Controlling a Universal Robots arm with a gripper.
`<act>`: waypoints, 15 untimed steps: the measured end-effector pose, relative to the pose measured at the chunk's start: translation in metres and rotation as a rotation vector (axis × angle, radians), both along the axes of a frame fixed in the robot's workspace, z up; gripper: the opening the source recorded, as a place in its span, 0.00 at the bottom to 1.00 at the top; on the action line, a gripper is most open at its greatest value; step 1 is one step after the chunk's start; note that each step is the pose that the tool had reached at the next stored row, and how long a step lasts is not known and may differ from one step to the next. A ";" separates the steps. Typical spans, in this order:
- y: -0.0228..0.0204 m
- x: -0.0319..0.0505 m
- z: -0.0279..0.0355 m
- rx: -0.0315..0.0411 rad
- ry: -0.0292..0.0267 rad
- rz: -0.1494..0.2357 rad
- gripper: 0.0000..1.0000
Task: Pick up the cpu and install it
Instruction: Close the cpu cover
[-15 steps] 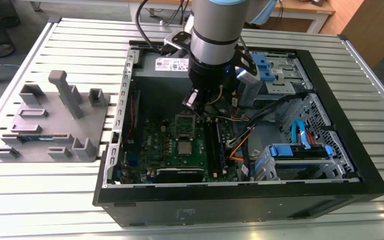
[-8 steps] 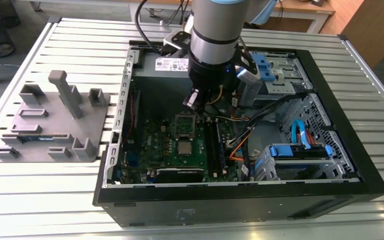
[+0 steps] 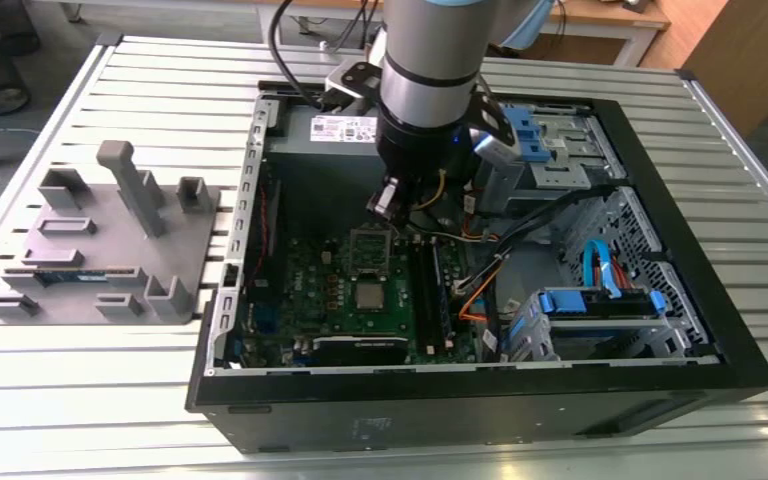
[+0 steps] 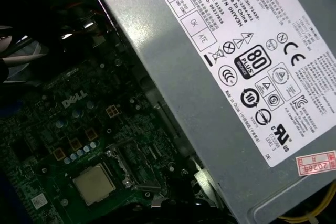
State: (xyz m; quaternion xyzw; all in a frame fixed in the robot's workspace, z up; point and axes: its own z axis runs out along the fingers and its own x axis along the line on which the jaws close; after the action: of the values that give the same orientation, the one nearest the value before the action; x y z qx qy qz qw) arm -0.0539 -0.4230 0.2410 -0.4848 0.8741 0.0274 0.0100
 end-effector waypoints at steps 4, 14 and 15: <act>-0.0002 -0.0004 0.0008 -0.0001 -0.0019 0.014 0.11; -0.0007 -0.0014 0.0021 0.0000 -0.0076 0.052 0.11; -0.0008 -0.0015 0.0023 0.0000 -0.0082 0.056 0.11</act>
State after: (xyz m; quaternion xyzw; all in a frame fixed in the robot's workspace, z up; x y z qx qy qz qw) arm -0.0554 -0.4237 0.2433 -0.5094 0.8601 0.0257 0.0128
